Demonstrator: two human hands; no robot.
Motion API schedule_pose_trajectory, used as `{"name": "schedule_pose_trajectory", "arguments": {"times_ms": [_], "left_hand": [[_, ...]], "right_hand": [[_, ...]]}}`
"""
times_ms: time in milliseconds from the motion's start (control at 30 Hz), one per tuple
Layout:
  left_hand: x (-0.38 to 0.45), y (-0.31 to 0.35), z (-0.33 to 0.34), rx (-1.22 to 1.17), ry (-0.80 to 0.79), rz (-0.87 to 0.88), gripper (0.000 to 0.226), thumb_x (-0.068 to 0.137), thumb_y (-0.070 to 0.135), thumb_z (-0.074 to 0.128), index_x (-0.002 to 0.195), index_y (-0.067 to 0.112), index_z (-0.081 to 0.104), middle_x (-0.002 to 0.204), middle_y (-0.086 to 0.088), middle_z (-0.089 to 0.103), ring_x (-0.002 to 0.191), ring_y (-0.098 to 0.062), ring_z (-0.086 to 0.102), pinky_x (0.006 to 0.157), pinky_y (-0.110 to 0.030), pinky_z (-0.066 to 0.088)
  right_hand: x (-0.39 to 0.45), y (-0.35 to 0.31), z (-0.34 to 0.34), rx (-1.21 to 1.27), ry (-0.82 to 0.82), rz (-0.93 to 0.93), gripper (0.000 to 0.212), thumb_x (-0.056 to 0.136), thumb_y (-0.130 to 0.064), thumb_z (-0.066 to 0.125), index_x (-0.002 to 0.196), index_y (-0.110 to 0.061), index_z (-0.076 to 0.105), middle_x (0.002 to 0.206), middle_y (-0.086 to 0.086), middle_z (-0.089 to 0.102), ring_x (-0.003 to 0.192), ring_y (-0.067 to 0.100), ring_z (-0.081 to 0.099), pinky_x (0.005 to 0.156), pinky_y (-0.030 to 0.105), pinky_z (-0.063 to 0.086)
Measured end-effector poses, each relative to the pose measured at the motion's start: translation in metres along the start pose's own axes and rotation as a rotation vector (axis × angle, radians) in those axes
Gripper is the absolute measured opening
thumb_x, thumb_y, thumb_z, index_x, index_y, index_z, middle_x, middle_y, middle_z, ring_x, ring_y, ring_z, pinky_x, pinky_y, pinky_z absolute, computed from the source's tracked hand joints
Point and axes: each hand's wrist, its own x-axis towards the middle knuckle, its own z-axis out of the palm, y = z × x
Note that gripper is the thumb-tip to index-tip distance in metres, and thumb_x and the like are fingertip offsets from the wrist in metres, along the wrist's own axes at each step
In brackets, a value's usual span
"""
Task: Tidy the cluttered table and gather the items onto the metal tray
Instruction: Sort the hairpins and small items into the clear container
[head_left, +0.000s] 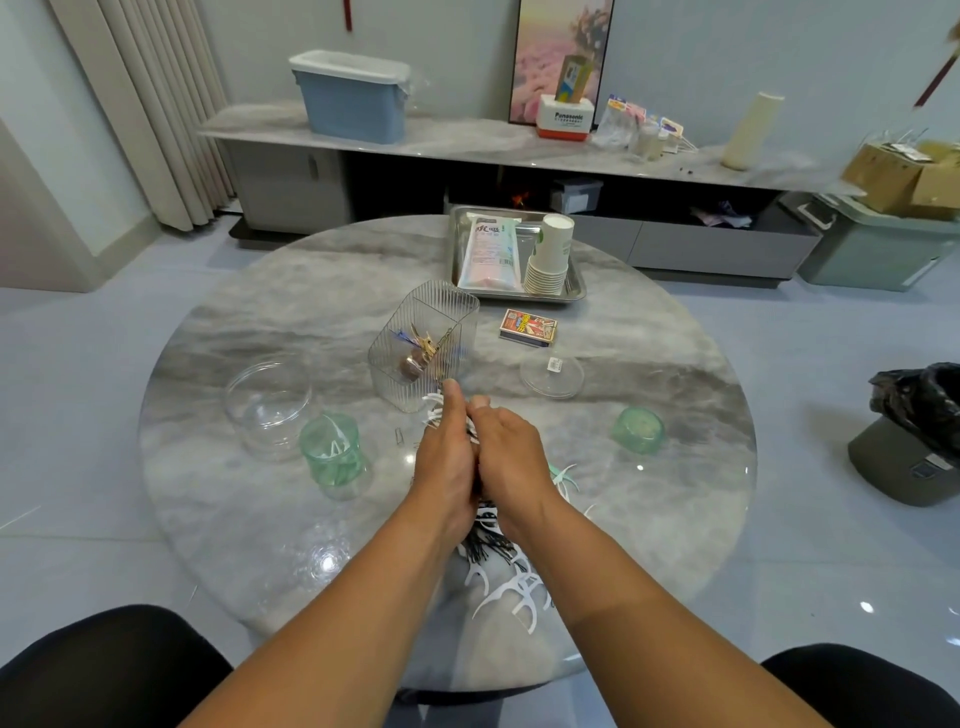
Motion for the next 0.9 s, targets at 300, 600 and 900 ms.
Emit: {"name": "schedule_pose_trajectory", "arguments": {"times_ms": [300, 600, 900], "left_hand": [[0.006, 0.007, -0.002, -0.118, 0.046, 0.111, 0.022, 0.098, 0.028, 0.066, 0.11, 0.012, 0.058, 0.097, -0.012, 0.076, 0.083, -0.026, 0.071, 0.072, -0.037, 0.057], [0.01, -0.002, 0.0, 0.036, 0.221, 0.187, 0.042, 0.108, 0.039, 0.04, 0.083, 0.014, 0.062, 0.068, -0.001, 0.072, 0.063, -0.015, 0.07, 0.053, -0.025, 0.053], [0.014, 0.006, -0.008, 0.067, 0.327, 0.22, 0.037, 0.107, 0.044, 0.039, 0.093, 0.019, 0.063, 0.092, -0.008, 0.072, 0.078, -0.019, 0.068, 0.07, -0.032, 0.054]], "right_hand": [[0.005, 0.001, -0.003, 0.089, 0.073, 0.015, 0.037, 0.098, -0.038, 0.063, 0.075, -0.009, 0.066, 0.058, 0.002, 0.053, 0.054, 0.015, 0.046, 0.057, 0.033, 0.037], [0.002, 0.0, 0.002, 0.012, 0.1, 0.003, 0.048, 0.102, -0.047, 0.042, 0.075, -0.027, 0.077, 0.075, -0.004, 0.074, 0.076, 0.018, 0.069, 0.075, 0.037, 0.053], [0.008, 0.003, -0.003, 0.034, 0.046, -0.066, 0.034, 0.096, -0.035, 0.068, 0.071, -0.016, 0.054, 0.054, -0.002, 0.057, 0.046, 0.012, 0.047, 0.053, 0.031, 0.039]]}}
